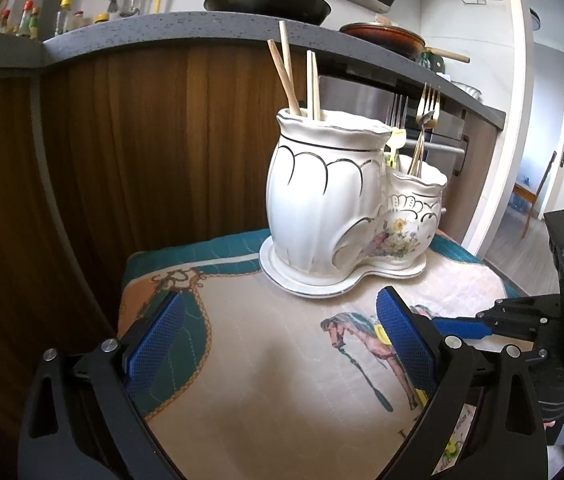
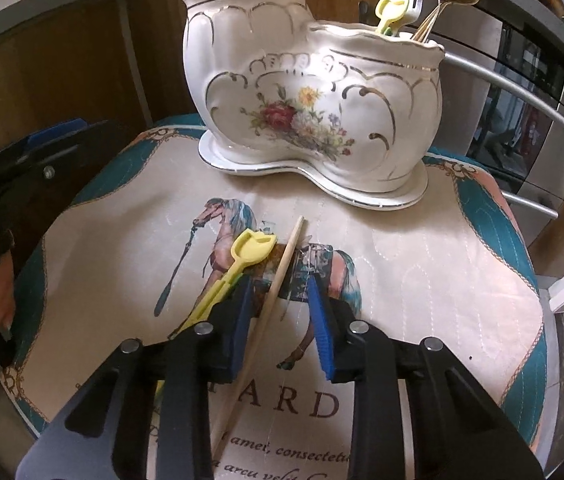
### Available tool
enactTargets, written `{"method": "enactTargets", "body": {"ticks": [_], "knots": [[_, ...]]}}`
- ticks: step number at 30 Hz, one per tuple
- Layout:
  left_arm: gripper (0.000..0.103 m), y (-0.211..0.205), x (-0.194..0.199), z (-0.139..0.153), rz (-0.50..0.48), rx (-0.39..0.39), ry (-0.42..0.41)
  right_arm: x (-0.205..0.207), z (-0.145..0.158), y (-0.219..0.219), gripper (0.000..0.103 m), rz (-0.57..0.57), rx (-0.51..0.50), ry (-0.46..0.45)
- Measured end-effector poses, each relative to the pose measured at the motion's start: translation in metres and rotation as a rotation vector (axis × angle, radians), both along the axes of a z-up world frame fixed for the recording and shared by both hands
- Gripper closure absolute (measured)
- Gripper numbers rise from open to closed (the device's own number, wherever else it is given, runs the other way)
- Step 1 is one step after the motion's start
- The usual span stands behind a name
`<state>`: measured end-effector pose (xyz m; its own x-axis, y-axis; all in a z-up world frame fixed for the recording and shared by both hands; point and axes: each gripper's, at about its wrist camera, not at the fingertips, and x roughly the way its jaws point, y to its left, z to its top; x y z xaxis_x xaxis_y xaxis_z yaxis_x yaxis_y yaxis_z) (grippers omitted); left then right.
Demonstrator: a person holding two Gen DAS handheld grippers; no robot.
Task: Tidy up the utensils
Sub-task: 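Lower the right tool and grasp the yellow plastic utensil on the mat, then lift the yellow utensil with the right tool while the left tool grasps the last chopstick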
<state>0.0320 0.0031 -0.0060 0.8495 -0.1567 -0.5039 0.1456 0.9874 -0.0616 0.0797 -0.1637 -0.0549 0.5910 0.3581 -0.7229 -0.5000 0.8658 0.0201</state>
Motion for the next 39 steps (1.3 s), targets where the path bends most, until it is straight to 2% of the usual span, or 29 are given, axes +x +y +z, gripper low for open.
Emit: {"method": "enactTargets", "body": {"ticks": [5, 12, 14, 16, 17, 22, 26, 34, 37, 39], "knots": [[0.008, 0.001, 0.001, 0.000, 0.005, -0.008, 0.005, -0.004, 0.006, 0.002, 0.076, 0.041, 0.085, 0.022], [0.008, 0.001, 0.000, -0.001, 0.005, -0.002, 0.006, -0.001, -0.004, 0.021, 0.076, 0.065, 0.049, 0.062], [0.008, 0.000, 0.000, 0.000, 0.003, -0.001, 0.005, -0.002, -0.004, 0.027, 0.080, 0.060, 0.012, 0.030], [0.008, 0.001, 0.000, 0.000, 0.001, -0.004, 0.006, -0.001, -0.003, 0.030, 0.093, 0.065, 0.016, 0.033], [0.007, 0.001, 0.000, 0.000, -0.002, -0.007, 0.008, -0.001, -0.002, 0.030, 0.093, 0.065, 0.029, 0.039], [0.008, -0.005, 0.001, -0.004, -0.028, -0.036, 0.056, -0.006, 0.018, 0.006, 0.093, 0.062, 0.145, 0.028], [0.008, -0.024, 0.001, -0.009, -0.054, -0.048, 0.111, -0.002, 0.042, -0.032, 0.093, 0.011, 0.248, -0.006], [0.009, -0.089, 0.002, -0.018, -0.125, 0.036, 0.183, 0.005, 0.051, -0.078, 0.093, -0.040, 0.422, 0.030], [0.009, -0.105, 0.004, -0.022, -0.132, 0.047, 0.202, 0.008, 0.052, -0.093, 0.093, -0.024, 0.505, 0.075], [0.009, -0.111, 0.006, -0.025, -0.126, 0.058, 0.211, 0.012, 0.046, -0.104, 0.093, -0.024, 0.527, 0.101]]}}
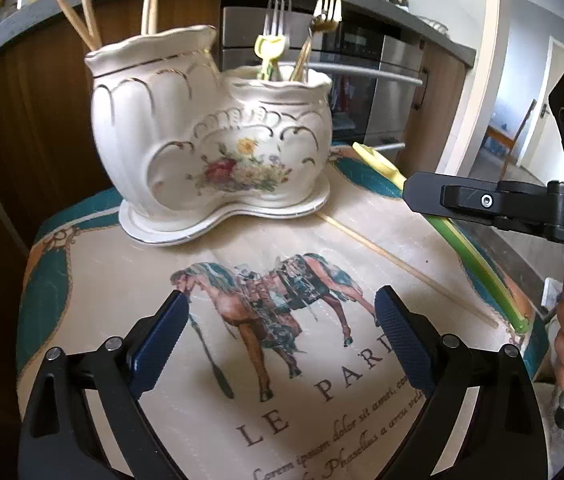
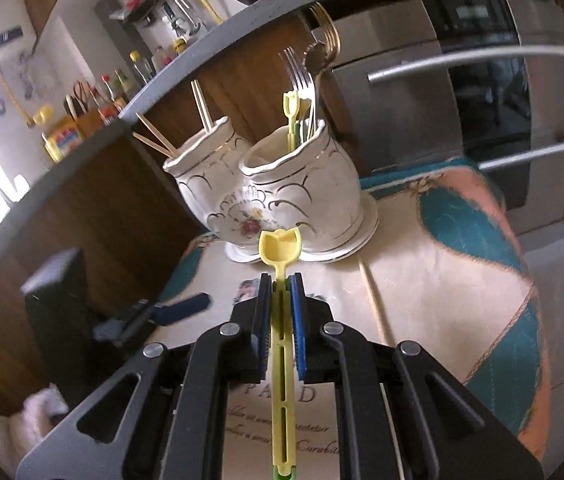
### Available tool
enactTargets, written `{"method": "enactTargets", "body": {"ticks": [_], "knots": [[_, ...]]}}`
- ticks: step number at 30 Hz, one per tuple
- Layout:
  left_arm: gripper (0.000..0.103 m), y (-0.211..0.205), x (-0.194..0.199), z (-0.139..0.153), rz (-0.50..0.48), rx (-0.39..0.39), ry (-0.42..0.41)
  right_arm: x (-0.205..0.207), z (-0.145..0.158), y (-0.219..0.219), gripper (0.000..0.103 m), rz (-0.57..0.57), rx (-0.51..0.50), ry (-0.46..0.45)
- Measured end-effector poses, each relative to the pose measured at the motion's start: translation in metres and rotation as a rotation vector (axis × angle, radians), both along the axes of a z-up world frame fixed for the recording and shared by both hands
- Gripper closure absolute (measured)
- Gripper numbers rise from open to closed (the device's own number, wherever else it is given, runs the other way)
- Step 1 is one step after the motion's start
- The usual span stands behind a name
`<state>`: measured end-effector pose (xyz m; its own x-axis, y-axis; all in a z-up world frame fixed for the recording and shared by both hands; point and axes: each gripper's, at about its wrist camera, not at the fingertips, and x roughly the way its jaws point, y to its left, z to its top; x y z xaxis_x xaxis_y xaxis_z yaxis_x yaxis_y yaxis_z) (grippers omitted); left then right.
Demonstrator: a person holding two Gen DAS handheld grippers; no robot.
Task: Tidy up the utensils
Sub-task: 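Lift the yellow utensil with the right tool while the left tool grasps the last chopstick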
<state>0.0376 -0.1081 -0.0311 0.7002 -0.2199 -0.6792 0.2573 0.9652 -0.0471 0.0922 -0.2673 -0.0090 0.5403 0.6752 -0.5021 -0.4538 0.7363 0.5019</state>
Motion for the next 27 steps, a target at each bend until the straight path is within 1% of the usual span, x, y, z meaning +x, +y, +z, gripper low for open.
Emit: {"method": "enactTargets", "body": {"ticks": [2, 4, 8, 10, 11, 12, 13, 16, 17, 19, 21, 22, 23, 25, 27], "knots": [[0.009, 0.000, 0.002, -0.002, 0.006, -0.005, 0.011, 0.003, -0.007, -0.006, 0.093, -0.008, 0.006, 0.023], [0.009, -0.002, 0.004, -0.003, 0.017, -0.012, 0.021, 0.001, -0.009, -0.009, 0.093, -0.029, -0.004, 0.018], [0.011, -0.021, 0.008, -0.002, 0.007, -0.030, 0.033, -0.007, 0.011, -0.022, 0.093, -0.118, -0.045, -0.081], [0.022, -0.037, 0.011, -0.002, -0.004, -0.029, 0.038, -0.007, 0.015, -0.028, 0.093, -0.172, -0.080, -0.111], [0.026, -0.046, 0.014, -0.003, -0.011, -0.031, 0.053, -0.007, 0.016, -0.031, 0.093, -0.210, -0.116, -0.129], [0.033, -0.054, 0.016, -0.005, -0.016, -0.032, 0.066, -0.006, 0.016, -0.034, 0.093, -0.237, -0.140, -0.138], [0.040, -0.065, 0.020, -0.008, -0.019, -0.028, 0.085, -0.005, 0.016, -0.038, 0.093, -0.249, -0.148, -0.140], [0.052, -0.084, 0.030, -0.012, -0.017, -0.016, 0.104, -0.004, 0.015, -0.047, 0.093, -0.269, -0.144, -0.138], [0.054, -0.090, 0.034, -0.013, -0.013, -0.009, 0.107, -0.004, 0.014, -0.050, 0.093, -0.271, -0.146, -0.139], [0.065, -0.104, 0.043, -0.016, -0.006, 0.029, 0.112, -0.004, 0.014, -0.051, 0.093, -0.275, -0.148, -0.142], [0.072, -0.114, 0.050, -0.020, -0.005, 0.066, 0.125, -0.004, 0.014, -0.053, 0.093, -0.270, -0.142, -0.139], [0.078, -0.117, 0.054, -0.021, -0.006, 0.079, 0.129, -0.004, 0.013, -0.053, 0.093, -0.269, -0.143, -0.139], [0.081, -0.118, 0.057, -0.021, -0.008, 0.083, 0.132, -0.004, 0.013, -0.052, 0.093, -0.270, -0.146, -0.141], [0.086, -0.119, 0.060, -0.021, -0.033, 0.101, 0.134, -0.004, 0.013, -0.053, 0.093, -0.261, -0.140, -0.138], [0.090, -0.112, 0.061, -0.021, -0.061, 0.096, 0.147, -0.006, 0.014, -0.053, 0.093, -0.261, -0.137, -0.140]]}}
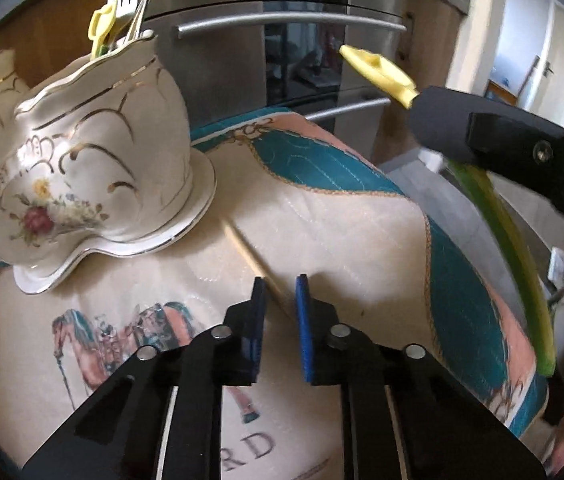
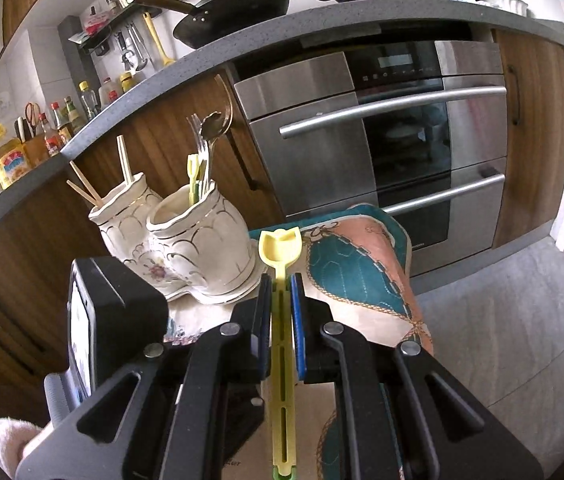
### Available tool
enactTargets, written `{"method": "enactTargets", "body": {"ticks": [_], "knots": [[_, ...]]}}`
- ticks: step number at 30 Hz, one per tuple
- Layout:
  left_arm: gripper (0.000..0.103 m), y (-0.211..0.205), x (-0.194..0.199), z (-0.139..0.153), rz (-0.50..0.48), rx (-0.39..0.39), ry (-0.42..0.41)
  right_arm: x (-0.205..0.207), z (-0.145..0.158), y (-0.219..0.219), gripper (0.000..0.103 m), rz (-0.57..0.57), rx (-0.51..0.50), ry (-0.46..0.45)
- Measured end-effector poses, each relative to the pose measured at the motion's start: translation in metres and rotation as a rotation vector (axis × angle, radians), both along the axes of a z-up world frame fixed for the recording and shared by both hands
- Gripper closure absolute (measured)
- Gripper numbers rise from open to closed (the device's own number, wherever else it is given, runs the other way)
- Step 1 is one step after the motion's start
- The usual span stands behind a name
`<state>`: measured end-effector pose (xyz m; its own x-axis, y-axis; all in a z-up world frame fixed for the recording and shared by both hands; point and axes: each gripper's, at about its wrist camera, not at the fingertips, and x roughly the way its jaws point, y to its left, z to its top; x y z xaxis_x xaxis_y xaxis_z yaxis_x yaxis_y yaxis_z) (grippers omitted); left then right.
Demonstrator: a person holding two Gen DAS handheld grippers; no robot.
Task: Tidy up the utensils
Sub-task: 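Lift the yellow utensil with the right tool while the left tool grasps the last chopstick, then carry the chopstick with the left tool while the right tool carries the yellow utensil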
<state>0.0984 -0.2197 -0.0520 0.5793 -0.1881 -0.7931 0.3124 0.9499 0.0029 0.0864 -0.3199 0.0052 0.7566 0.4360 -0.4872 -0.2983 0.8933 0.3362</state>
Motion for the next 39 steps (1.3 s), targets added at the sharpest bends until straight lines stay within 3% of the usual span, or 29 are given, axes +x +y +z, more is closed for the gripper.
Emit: {"method": "enactTargets", "body": {"ticks": [2, 5, 10, 13, 17, 20, 24, 29, 34, 39], "knots": [[0.098, 0.014, -0.001, 0.001, -0.004, -0.031, 0.024, -0.001, 0.001, -0.003, 0.093, -0.007, 0.000, -0.005], [0.098, 0.035, -0.010, 0.004, -0.016, -0.049, 0.038, 0.000, 0.001, -0.006, 0.093, -0.016, 0.013, -0.001], [0.098, 0.054, -0.023, 0.007, -0.039, 0.033, 0.038, -0.001, 0.001, 0.000, 0.093, -0.001, 0.011, 0.000], [0.098, 0.063, -0.024, 0.004, -0.067, 0.077, 0.078, -0.002, 0.001, 0.007, 0.093, 0.010, -0.001, 0.000], [0.087, 0.062, -0.015, 0.003, -0.077, 0.091, 0.093, -0.001, -0.001, 0.014, 0.093, 0.022, -0.014, 0.006], [0.095, 0.059, -0.011, 0.002, -0.095, 0.090, 0.075, -0.003, -0.001, 0.017, 0.093, 0.036, -0.007, -0.004], [0.098, 0.060, -0.020, 0.005, -0.142, 0.097, 0.016, -0.009, 0.003, 0.019, 0.093, 0.050, 0.004, -0.048], [0.098, 0.088, -0.051, 0.029, -0.190, -0.008, -0.109, -0.013, 0.017, 0.021, 0.093, 0.047, 0.052, -0.125], [0.098, 0.126, -0.061, 0.084, -0.169, -0.140, -0.293, 0.000, 0.047, 0.038, 0.093, 0.041, 0.107, -0.243], [0.098, 0.149, -0.041, 0.137, -0.125, -0.248, -0.501, 0.023, 0.065, 0.059, 0.093, 0.038, 0.159, -0.332]]}}
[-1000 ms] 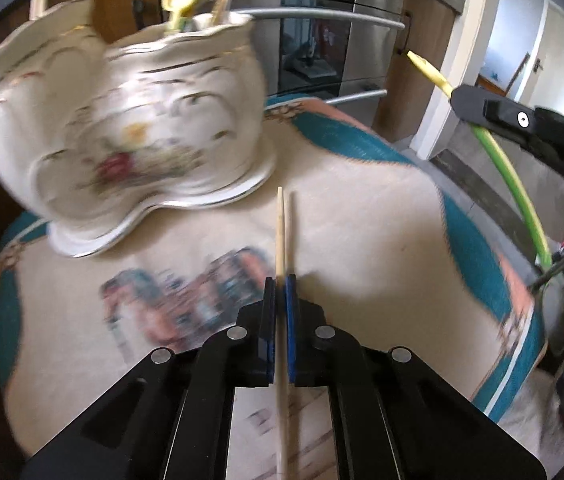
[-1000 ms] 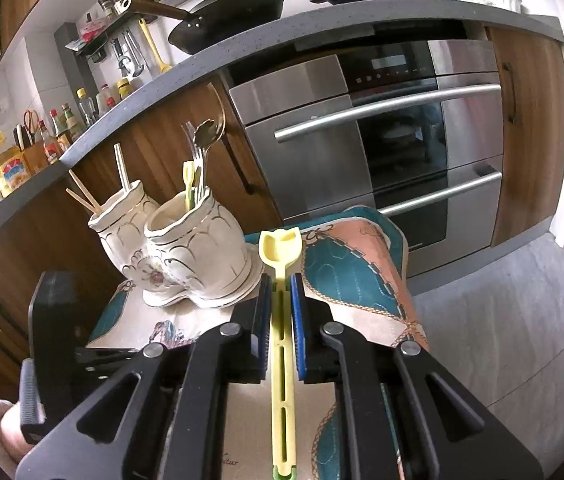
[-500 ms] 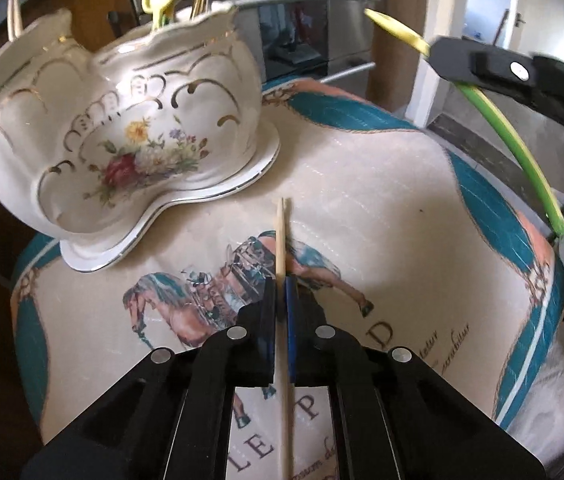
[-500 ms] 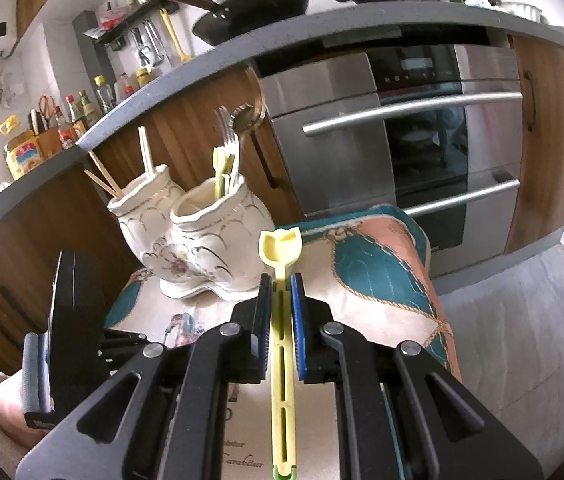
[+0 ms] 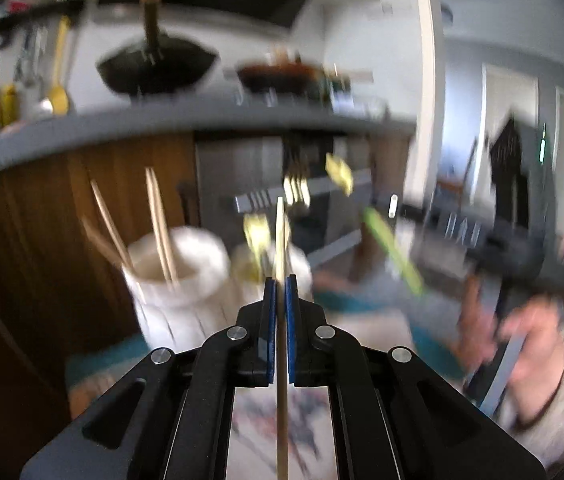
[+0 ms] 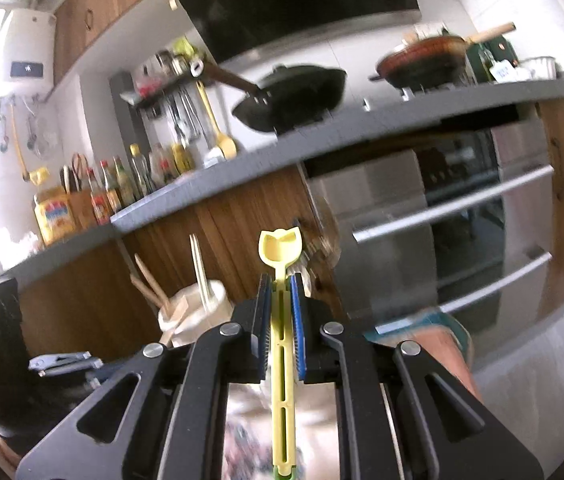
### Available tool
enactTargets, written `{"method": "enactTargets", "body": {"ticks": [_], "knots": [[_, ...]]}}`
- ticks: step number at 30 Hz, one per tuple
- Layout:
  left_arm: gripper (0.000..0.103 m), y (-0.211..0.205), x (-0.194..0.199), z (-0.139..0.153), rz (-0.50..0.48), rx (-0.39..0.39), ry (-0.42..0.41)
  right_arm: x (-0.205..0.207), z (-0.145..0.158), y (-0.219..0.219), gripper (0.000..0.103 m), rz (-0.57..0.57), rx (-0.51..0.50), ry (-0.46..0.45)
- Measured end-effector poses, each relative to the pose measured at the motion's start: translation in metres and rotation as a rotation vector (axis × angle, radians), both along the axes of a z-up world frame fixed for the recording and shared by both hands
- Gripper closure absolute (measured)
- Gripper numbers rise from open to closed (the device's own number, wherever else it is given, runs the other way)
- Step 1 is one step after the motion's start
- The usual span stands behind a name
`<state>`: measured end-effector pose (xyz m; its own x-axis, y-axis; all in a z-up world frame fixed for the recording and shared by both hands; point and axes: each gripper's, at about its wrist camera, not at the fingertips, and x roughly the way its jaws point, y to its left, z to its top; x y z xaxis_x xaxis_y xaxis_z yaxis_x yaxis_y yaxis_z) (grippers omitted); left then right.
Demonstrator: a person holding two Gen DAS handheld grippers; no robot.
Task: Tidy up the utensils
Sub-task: 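Carry the chopstick with the left tool while the right tool carries the yellow utensil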
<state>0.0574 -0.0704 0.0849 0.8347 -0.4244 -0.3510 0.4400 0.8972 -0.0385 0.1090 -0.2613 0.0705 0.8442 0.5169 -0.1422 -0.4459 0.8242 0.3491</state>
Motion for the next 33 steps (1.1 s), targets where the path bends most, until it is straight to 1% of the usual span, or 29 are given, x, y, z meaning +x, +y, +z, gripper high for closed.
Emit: {"method": "enactTargets", "body": {"ticks": [3, 6, 9, 11, 16, 19, 22, 25, 29, 33], "knots": [[0.098, 0.014, 0.020, 0.023, 0.032, -0.088, -0.067, 0.020, 0.002, 0.015, 0.093, -0.002, 0.002, -0.020], [0.098, 0.022, 0.041, 0.036, 0.070, -0.150, -0.132, 0.039, 0.001, 0.029, 0.093, 0.002, -0.003, -0.041], [0.098, 0.027, 0.060, 0.041, 0.112, -0.183, -0.174, 0.052, -0.001, 0.037, 0.093, 0.001, -0.010, -0.065], [0.098, 0.027, 0.070, 0.044, 0.142, -0.188, -0.201, 0.060, -0.001, 0.040, 0.093, -0.003, -0.014, -0.077], [0.098, 0.033, 0.079, 0.047, 0.200, -0.210, -0.288, 0.075, -0.004, 0.046, 0.093, 0.003, -0.029, -0.088], [0.098, 0.031, 0.081, 0.041, 0.229, -0.191, -0.331, 0.079, -0.009, 0.050, 0.093, 0.008, -0.043, -0.090], [0.098, 0.026, 0.080, 0.031, 0.216, -0.170, -0.315, 0.081, -0.015, 0.059, 0.093, 0.025, -0.070, -0.073], [0.098, 0.026, 0.071, 0.025, 0.205, -0.152, -0.308, 0.079, -0.021, 0.066, 0.093, 0.038, -0.108, -0.077], [0.098, 0.033, 0.056, 0.019, 0.171, -0.150, -0.258, 0.071, -0.028, 0.065, 0.093, 0.052, -0.123, -0.059], [0.098, 0.036, 0.042, 0.009, 0.160, -0.117, -0.210, 0.060, -0.030, 0.064, 0.093, 0.049, -0.138, -0.063]]}}
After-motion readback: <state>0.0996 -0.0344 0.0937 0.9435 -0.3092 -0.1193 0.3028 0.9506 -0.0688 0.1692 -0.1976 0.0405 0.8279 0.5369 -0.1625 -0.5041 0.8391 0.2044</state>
